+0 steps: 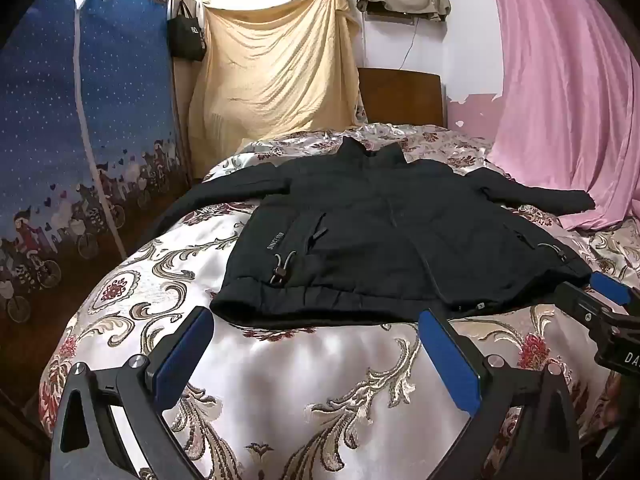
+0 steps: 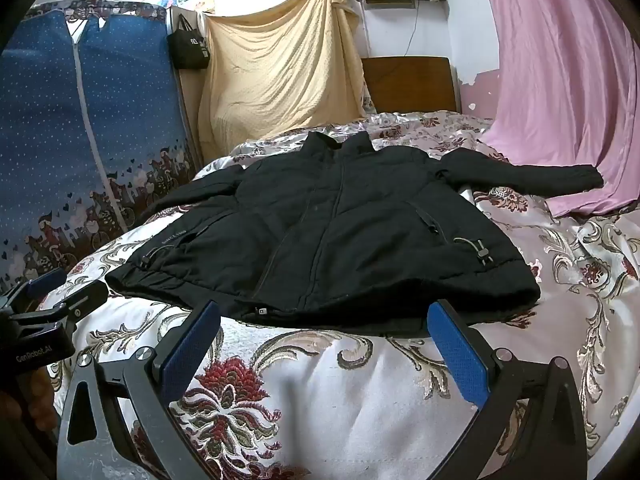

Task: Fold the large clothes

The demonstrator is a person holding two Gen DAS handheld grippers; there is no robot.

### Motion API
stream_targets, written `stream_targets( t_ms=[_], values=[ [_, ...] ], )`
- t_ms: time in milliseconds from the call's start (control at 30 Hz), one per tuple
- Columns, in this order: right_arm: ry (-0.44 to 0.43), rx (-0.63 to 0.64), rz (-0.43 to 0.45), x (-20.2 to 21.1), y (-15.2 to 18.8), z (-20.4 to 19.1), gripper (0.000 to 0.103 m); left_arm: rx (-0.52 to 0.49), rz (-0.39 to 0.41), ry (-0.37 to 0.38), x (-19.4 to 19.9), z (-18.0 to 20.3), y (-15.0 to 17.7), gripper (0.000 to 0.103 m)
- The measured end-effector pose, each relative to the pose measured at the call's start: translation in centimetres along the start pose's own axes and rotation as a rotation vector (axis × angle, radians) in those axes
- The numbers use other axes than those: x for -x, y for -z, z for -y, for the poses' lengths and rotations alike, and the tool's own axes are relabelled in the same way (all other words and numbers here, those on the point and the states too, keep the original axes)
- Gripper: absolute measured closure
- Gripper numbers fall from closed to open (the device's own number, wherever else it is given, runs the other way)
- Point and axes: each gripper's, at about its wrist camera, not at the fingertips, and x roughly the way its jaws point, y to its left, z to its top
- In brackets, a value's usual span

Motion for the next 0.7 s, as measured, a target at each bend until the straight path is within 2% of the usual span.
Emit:
stream_targets(
  t_ms=[700],
  values=[
    [-0.004, -0.006, -0.005, -0.02, 0.03, 0.01, 0.001, 0.000, -0.001, 0.000, -0.01, -0.01, 0.00, 0.000]
  ],
)
